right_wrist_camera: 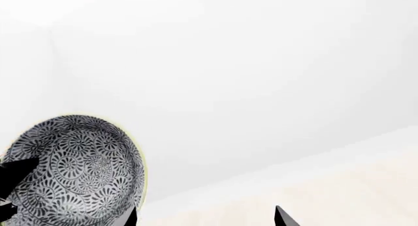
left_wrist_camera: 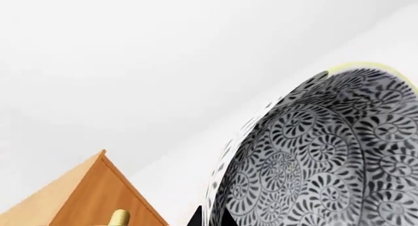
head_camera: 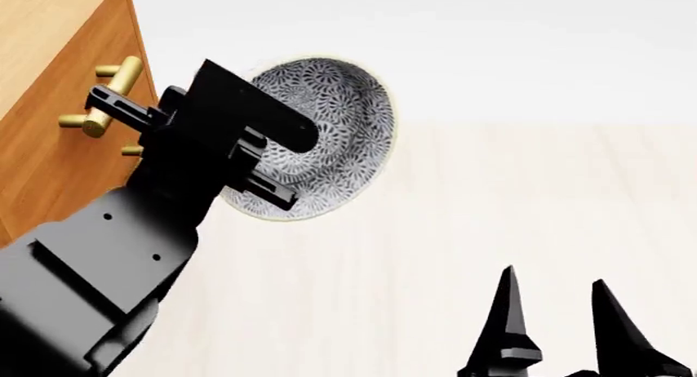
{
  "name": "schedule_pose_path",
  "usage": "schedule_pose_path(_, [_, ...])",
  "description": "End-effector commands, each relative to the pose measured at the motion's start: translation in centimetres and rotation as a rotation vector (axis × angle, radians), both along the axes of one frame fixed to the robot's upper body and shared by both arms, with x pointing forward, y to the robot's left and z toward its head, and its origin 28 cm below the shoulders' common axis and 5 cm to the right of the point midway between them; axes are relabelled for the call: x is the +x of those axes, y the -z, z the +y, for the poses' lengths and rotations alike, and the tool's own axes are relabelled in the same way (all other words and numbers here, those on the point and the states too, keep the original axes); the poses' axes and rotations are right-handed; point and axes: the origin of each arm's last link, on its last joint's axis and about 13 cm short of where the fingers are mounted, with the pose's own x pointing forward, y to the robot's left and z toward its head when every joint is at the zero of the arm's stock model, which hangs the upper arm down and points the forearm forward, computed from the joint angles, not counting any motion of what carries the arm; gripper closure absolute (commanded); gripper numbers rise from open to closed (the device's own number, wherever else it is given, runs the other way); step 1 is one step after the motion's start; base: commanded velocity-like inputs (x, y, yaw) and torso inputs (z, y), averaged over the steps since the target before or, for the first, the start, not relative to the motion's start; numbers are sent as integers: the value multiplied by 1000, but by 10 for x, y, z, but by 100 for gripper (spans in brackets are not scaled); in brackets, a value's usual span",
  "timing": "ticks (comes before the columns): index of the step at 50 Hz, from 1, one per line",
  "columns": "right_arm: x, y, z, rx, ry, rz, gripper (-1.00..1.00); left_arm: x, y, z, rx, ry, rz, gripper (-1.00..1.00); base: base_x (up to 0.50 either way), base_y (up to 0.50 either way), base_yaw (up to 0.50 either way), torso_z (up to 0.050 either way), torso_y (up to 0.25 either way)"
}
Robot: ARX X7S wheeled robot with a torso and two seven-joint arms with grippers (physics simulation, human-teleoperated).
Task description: Put the bowl on top of the cabinet.
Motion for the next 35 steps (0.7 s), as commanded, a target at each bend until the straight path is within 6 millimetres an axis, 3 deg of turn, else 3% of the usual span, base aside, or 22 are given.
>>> schedule_pose_path(1, [-10, 22, -10, 103, 46, -10, -100, 10, -25, -8, 168, -76, -163, 100, 0, 0, 0, 0, 0])
schedule_pose_path(9, [-4, 36, -14, 142, 57, 16, -100, 15, -38, -13, 215, -78, -212, 100, 0, 0, 0, 0, 1])
schedule_pose_path(20, [0, 36, -14, 134, 54, 23, -100, 9, -73, -28, 306, -55, -288, 100, 0, 0, 0, 0, 0])
schedule_pose_path(35, [2, 37, -13, 122, 58, 27, -100, 6, -115, -30, 346, -77, -338, 100, 0, 0, 0, 0, 1])
